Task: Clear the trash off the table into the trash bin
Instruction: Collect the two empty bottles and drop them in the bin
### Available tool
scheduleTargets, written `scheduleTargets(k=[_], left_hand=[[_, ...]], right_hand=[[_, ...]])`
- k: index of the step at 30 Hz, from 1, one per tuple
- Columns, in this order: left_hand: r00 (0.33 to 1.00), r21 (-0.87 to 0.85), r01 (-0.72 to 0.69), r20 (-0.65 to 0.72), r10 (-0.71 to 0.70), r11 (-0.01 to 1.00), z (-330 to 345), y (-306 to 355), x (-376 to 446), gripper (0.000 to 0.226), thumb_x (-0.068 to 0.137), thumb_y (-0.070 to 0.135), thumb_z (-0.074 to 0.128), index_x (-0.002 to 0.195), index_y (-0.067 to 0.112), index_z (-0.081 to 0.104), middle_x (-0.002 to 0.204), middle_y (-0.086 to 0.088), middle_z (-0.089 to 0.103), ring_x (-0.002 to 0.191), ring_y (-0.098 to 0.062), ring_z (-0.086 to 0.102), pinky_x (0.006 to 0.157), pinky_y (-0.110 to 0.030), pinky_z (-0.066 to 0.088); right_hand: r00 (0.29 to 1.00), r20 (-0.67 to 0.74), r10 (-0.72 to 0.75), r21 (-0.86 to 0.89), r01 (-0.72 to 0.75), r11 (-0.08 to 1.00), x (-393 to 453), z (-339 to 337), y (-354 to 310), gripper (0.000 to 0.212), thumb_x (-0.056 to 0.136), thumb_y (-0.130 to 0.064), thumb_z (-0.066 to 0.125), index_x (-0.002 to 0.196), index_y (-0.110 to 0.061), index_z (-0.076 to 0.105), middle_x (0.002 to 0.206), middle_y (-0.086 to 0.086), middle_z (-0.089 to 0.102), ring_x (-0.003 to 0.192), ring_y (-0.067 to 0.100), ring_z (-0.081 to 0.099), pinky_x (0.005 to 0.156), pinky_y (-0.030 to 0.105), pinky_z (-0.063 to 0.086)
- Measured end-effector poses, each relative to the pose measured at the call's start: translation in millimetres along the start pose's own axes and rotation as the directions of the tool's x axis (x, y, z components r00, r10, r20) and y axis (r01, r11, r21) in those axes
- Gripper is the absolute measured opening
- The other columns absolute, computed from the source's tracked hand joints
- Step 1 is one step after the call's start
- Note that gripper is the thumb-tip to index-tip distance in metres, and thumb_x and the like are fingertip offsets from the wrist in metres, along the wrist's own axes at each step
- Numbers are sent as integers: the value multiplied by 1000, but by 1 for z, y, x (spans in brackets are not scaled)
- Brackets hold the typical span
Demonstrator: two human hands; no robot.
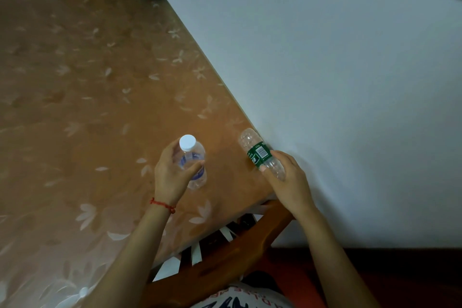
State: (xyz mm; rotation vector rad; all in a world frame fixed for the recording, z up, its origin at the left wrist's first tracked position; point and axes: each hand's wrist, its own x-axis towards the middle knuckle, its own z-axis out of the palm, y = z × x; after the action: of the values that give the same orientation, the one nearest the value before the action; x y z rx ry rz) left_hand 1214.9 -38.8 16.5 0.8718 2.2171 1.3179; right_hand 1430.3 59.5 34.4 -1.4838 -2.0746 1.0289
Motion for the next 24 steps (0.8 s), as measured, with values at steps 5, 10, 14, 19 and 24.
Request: scheduleTargets(k=[5, 10, 14, 19, 24], left_hand=[[1000, -50, 11, -13, -12, 999, -9, 5, -1, 66, 69, 19, 78, 127, 10, 49, 126, -7, 57, 106, -13, 52, 90, -30, 45], [997, -94, 71, -29, -74, 993, -25, 8, -6, 63, 68, 15, 78, 125, 10, 51, 121, -6, 59, 106, -20, 56, 87, -33, 47], [993, -104, 105, -43, -110, 989, -36, 4, -12, 62, 68, 17, 78, 124, 11, 52, 116, -3, 60, 104, -21, 57, 87, -32, 47], [989, -99, 129, -61, -136, 987, -39, 3, -16, 58, 68, 11, 77, 121, 9, 53, 106, 2, 57, 98, -20, 56, 86, -35, 47], [989, -86, 121, -75, -128, 989, -40, -6, -16, 57, 67, 11, 78, 119, 9, 55, 108, -1, 60, 102, -21, 57, 84, -25, 45]], right_hand=[[998, 28, 59, 70, -61, 996, 29, 8, -4, 44, 85, -31, 61, 125, -18, 51, 126, 4, 55, 100, 9, 51, 80, 20, 42], [988, 75, 133, 89, -140, 986, 58, 14, -6, 46, 86, -22, 61, 129, -14, 48, 129, 10, 54, 103, 15, 52, 78, 20, 43], [981, 109, 158, 8, -159, 987, 77, 18, -1, 40, 87, -14, 60, 125, -6, 51, 122, 12, 59, 86, 9, 46, 54, 8, 39], [967, 153, 203, -95, -190, 977, 89, 33, 19, 29, 82, -18, 67, 108, -8, 60, 88, 2, 63, 70, 12, 58, 45, 11, 33], [957, 176, 233, -124, -213, 969, 94, 40, 31, 40, 76, -15, 72, 113, -8, 58, 106, 9, 66, 79, 14, 54, 68, 23, 40]])
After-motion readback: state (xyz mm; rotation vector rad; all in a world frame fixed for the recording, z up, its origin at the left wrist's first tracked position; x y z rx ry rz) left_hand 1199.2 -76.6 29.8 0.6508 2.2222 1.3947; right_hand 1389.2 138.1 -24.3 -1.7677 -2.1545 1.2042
